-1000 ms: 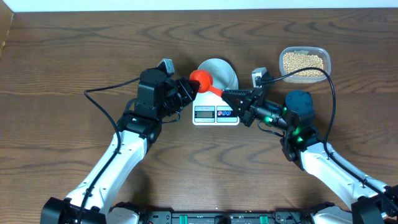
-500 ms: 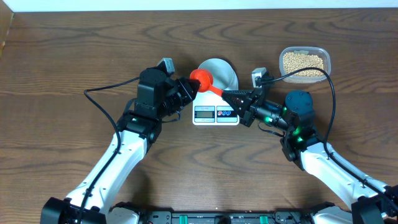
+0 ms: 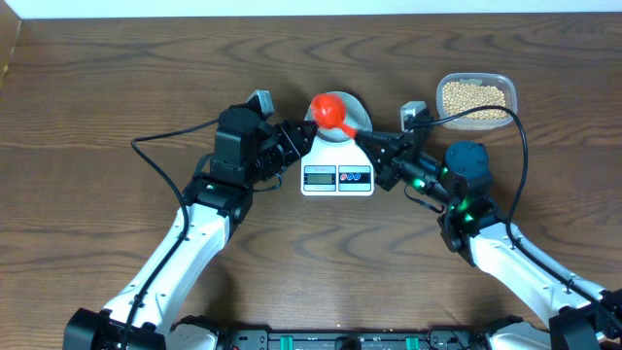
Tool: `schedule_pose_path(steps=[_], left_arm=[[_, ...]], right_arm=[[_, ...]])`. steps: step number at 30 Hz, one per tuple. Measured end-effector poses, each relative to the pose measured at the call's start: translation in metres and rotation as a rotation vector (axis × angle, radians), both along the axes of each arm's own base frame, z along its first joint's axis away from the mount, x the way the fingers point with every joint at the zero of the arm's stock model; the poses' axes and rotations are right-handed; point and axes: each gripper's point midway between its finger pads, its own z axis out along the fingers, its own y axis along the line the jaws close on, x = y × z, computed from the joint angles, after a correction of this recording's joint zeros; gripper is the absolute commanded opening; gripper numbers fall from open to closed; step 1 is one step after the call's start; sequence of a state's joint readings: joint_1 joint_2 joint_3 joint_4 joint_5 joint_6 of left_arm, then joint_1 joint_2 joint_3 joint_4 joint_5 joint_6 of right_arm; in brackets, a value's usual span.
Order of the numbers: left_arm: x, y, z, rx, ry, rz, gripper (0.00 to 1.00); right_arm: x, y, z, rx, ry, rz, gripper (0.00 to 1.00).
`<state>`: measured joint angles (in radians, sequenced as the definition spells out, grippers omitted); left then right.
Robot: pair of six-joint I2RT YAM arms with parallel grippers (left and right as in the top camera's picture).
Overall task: Scoop item into bowl and weigh 50g on scale
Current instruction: 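Grasp the scoop handle with the right gripper, release with left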
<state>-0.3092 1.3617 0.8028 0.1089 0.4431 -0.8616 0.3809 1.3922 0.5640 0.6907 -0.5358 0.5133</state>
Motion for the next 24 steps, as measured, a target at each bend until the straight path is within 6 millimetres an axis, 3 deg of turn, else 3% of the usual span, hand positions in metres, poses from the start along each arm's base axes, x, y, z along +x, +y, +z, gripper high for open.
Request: schedule_pose_path(steps=[9,24], left_arm=[[0.0,0.009,-0.011,0.047,0.03,0.044,0.7],[0.005,0.017,-0.013,0.091,0.012,0.08,0.79]], right_arm=[[0.019,-0.02,-0.004,-0.022,0.004,-0.133,0.01],[0.038,-0.058,-0.008,-0.032,0.016,-0.245,0.01]])
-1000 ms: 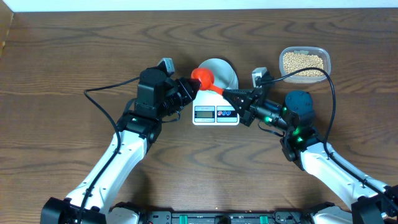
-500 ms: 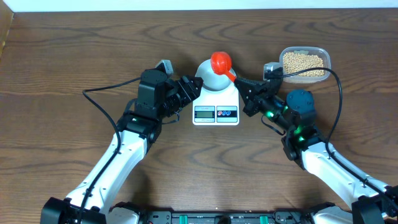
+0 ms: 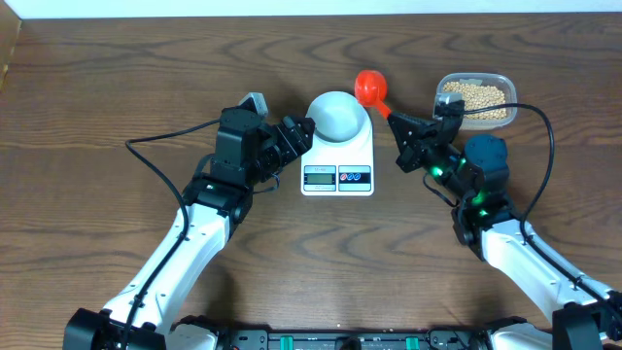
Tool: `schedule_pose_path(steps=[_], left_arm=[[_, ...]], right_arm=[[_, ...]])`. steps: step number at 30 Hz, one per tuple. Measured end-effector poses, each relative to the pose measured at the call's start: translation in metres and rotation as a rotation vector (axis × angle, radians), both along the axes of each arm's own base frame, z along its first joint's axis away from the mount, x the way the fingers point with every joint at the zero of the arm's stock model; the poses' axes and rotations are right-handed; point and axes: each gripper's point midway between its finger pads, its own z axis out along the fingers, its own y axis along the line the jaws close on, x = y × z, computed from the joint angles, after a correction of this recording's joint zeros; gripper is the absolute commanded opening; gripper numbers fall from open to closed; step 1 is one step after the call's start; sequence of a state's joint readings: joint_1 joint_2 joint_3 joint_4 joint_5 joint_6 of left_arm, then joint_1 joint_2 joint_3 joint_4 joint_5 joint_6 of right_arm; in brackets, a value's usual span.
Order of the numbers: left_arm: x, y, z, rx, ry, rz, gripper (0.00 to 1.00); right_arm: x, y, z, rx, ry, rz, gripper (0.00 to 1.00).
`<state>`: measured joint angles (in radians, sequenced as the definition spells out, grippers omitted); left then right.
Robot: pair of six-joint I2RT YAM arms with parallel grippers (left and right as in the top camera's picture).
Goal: Scoop item into bowl and weigh 50g on scale
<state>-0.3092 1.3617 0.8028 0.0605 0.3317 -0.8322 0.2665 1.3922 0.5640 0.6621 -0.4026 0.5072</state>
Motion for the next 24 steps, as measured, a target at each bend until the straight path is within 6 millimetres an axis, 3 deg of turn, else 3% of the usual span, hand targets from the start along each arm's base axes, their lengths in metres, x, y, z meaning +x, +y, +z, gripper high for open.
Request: schedule_pose_path(steps=[7,17,24], left_arm=[[0.001,0.002,0.0,0.007,-0.002,0.011,0.79],[0.0,0.004,-0.005,0.018,0.015,0.02,0.79],[-0.001,0.004,-0.005,0.019,0.015,0.02,0.79]], right_arm=[[0.007,-0.014,0.0,-0.003,-0.004,-0.05,0.01],[0.008,-0.015,0.002,-0.001,-0.012,-0.055,0.01],[0.006,-0.013,0.021,0.051,-0.069,-0.014,0.01]])
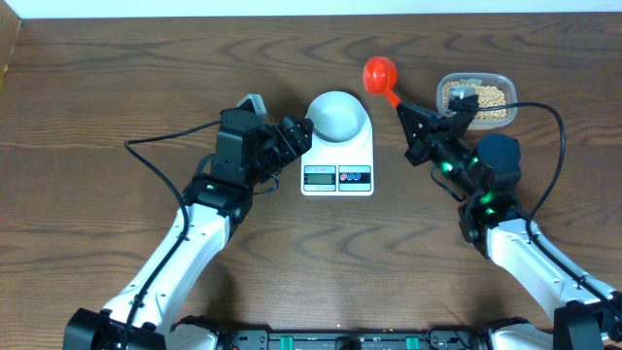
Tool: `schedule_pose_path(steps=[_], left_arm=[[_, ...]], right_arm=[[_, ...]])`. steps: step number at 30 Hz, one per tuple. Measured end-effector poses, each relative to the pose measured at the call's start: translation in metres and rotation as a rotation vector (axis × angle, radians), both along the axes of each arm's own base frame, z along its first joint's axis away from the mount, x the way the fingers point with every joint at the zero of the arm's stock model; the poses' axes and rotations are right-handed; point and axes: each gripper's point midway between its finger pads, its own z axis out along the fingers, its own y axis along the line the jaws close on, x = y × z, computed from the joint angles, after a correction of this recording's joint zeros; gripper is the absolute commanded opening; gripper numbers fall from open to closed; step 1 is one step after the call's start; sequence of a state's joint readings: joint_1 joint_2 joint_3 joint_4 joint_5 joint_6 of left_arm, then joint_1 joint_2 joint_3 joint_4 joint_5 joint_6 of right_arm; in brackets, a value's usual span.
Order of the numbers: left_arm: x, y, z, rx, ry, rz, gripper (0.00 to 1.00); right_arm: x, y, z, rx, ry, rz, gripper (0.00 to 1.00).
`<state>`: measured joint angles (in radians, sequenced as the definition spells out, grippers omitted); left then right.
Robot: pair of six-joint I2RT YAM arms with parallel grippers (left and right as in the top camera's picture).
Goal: Scoop item into bowl and weigh 50g on scale
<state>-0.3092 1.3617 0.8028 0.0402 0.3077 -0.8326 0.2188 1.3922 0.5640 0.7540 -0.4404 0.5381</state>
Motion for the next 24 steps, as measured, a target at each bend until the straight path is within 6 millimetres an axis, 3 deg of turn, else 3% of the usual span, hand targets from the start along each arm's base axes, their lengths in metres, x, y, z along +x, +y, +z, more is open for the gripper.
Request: schedule_pose_path(steps=[8,10,13,18,24], left_arm=[[0.0,0.0,0.0,0.0,0.0,0.0,0.79],[0.0,0.0,0.0,0.0,-0.001,-0.001,0.58],[0.0,0.0,0.0,0.009,-0.007,-0.007,0.37],[0.0,0.0,0.0,0.018,-0.013,-0.014,0.21],[0.0,0.0,0.0,0.031,-0.022,-0.025,0.19]], right_arm=[[0.001,-0.002,0.007,0.021,-0.021,-0.005,0.01],[0.002,-0.003,0.013,0.023,-0.05,-0.012,0.01],[0.003,-0.004,0.014,0.022,-0.051,-0.018,0.01],[0.003,-0.004,0.014,0.014,-0.057,-0.019,0.01],[0.003,-0.004,0.012,0.005,-0.056,-0.019,0.01]])
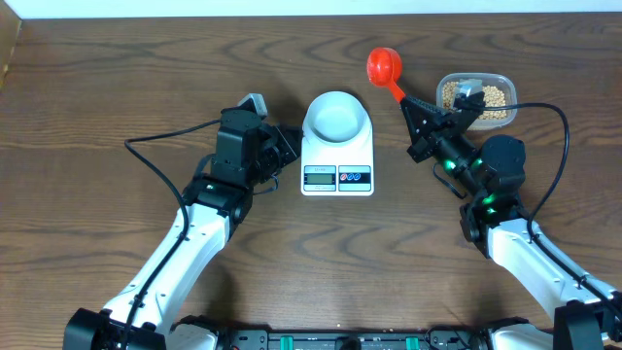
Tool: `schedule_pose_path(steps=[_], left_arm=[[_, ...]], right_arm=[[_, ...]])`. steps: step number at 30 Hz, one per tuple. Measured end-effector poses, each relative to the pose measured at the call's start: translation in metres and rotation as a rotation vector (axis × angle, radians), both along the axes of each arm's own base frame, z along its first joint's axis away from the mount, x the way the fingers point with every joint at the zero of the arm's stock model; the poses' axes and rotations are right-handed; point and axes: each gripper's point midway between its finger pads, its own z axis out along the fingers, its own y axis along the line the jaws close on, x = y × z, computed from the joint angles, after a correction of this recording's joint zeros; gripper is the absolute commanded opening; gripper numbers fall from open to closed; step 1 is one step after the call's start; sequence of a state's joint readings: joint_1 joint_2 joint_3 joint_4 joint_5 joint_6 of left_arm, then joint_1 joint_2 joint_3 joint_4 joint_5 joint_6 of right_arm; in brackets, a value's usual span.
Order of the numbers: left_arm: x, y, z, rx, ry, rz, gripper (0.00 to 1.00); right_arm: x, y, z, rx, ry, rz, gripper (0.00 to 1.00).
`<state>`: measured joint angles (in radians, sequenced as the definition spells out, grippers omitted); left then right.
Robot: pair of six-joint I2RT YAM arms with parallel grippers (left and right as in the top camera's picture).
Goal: Scoop item into bowl and weigh 50g on scale
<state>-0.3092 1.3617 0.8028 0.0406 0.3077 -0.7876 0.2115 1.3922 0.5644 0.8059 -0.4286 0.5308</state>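
Note:
A white scale point(337, 156) stands at the table's middle with a white bowl point(335, 115) on its platform. My right gripper point(416, 105) is shut on the handle of a red scoop point(385, 66), whose head hangs above the table between the bowl and the soybean container point(476, 95). No beans show in the scoop's head. My left gripper point(290, 146) sits just left of the scale, a little apart from the bowl's rim, its fingers seemingly open on nothing.
The scale's display point(319, 176) faces the front edge; its digits are too small to read. A black cable point(160, 141) loops left of the left arm. The right arm's cable point(559, 126) arcs around the container's right side.
My left gripper has drawn back from the bowl's rim to the left. The red scoop has shifted slightly further back and right, nearer the soybean container.
First the right gripper held the red scoop over the bowl while the left gripper was at the bowl's rim. At the following moments the scoop was to the right of the bowl, each time closer to the container. Now the left gripper is off the bowl.

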Motion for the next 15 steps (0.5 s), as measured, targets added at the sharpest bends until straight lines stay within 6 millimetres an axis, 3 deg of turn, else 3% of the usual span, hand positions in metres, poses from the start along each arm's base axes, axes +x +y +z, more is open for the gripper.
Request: schedule_pose_path(steps=[10,15], left_arm=[[0.0,0.0,0.0,0.02,-0.011,-0.015,0.19],[-0.001,0.0,-0.002,0.059,-0.032,-0.046,0.19]], right_arm=[[-0.006,0.003,-0.025,-0.02,0.111,0.045,0.01],[-0.001,-0.01,-0.026,-0.018,0.118,0.015,0.01]])
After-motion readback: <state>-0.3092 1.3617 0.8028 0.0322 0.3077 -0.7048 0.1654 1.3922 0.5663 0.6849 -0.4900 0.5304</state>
